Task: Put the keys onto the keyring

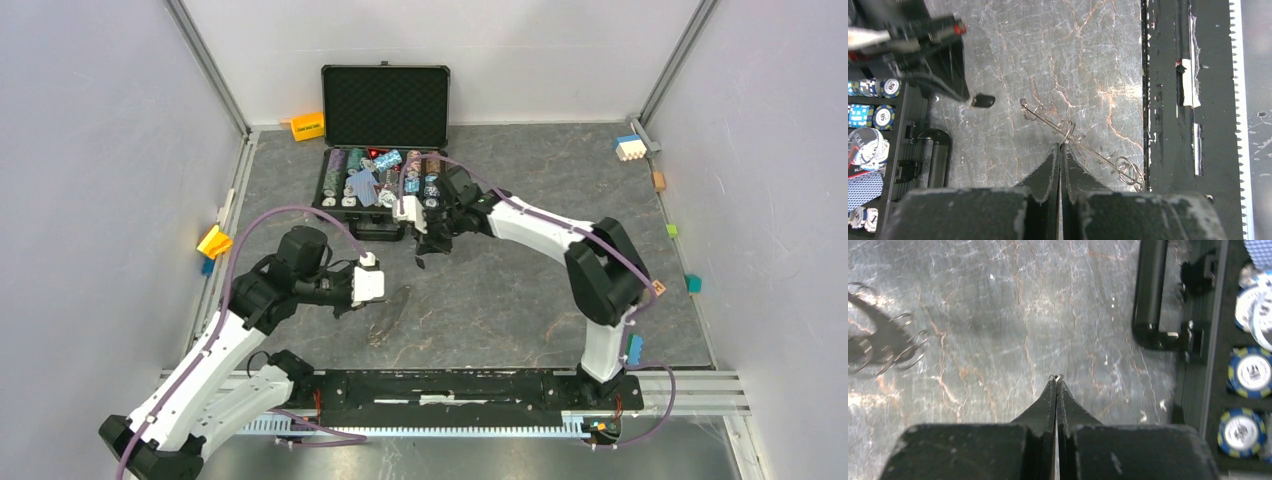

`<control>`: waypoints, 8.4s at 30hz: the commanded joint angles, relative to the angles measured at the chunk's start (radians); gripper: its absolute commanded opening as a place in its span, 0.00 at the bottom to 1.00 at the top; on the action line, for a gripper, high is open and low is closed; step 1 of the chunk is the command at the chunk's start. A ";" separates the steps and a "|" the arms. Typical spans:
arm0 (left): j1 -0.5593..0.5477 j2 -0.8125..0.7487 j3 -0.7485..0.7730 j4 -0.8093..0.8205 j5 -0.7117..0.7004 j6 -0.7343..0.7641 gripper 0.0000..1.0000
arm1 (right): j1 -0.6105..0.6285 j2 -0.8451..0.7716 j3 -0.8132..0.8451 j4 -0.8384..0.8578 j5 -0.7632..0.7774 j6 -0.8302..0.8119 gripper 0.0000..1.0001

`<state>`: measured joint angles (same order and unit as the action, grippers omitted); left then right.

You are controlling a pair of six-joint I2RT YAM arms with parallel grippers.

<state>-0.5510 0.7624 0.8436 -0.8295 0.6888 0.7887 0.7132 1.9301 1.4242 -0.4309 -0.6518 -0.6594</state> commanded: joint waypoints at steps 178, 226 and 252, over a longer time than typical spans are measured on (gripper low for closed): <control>-0.040 0.280 -0.070 0.690 0.123 -0.294 0.02 | -0.152 -0.699 -0.476 0.126 -0.153 -0.023 0.00; -0.053 0.303 -0.078 0.630 0.279 -0.162 0.02 | 0.118 -0.762 -0.488 0.092 -0.022 -0.166 0.00; -0.052 0.320 -0.074 0.631 0.242 -0.171 0.02 | 0.129 -0.738 -0.453 0.096 -0.022 -0.126 0.00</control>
<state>-0.5980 1.0801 0.7570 -0.2295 0.9260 0.5961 0.8360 1.1881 0.9257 -0.3603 -0.6533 -0.8017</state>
